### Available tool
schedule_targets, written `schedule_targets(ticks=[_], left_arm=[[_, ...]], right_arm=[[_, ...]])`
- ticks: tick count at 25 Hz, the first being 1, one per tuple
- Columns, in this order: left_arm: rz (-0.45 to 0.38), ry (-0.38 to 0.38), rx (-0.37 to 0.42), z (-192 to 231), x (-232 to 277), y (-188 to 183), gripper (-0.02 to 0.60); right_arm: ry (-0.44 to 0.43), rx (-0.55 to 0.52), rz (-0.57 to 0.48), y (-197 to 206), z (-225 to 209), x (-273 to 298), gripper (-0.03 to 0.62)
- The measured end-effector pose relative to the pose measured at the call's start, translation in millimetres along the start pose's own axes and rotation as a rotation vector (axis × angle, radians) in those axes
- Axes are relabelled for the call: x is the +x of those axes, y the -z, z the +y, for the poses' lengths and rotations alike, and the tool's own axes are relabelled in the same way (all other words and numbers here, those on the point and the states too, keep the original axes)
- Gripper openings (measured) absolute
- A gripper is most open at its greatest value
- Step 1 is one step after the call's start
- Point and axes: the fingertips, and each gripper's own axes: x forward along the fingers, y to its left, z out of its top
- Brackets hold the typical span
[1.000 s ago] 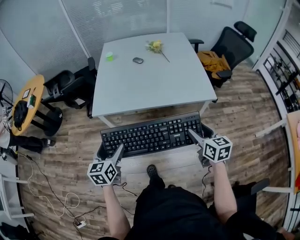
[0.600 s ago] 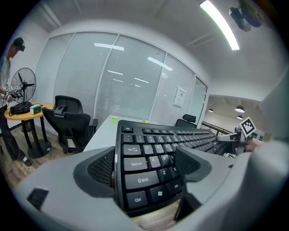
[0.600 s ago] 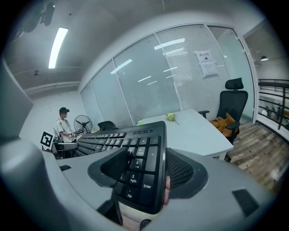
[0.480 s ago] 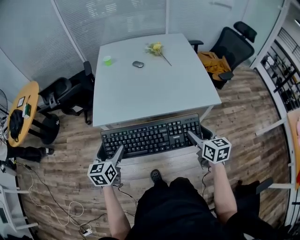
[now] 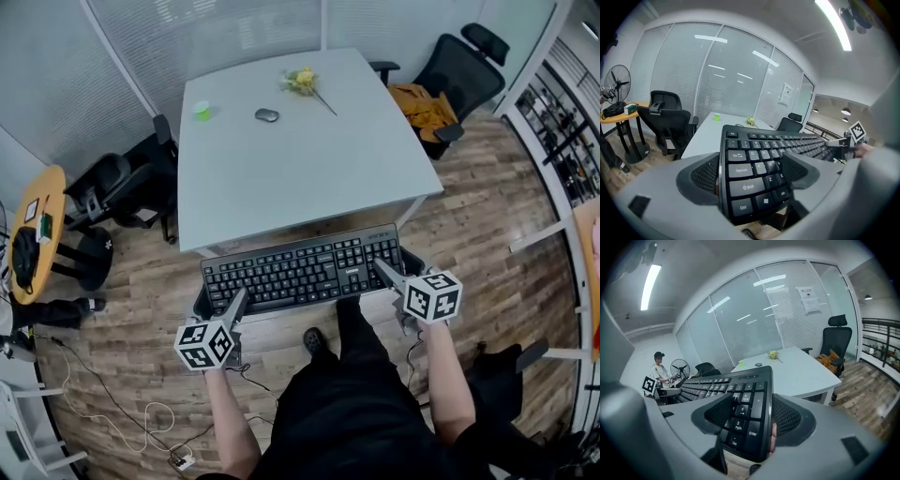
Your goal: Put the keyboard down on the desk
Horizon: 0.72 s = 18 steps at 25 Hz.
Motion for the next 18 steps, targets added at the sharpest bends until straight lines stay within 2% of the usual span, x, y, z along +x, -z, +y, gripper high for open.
schedule_targets(ticks=[5, 18], left_arm=[[0.001, -0.013, 0.000, 6.1, 10.7, -4.2, 0.413], [-0.033, -0.090, -0.014, 28.5, 61.3, -62.3, 0.413]], right_arm=[[-0.012, 0.000, 0.004, -5.9, -4.3, 15.9, 0.275], [-0.087, -0.036, 0.001, -79.4, -26.3, 92.1, 0.276]])
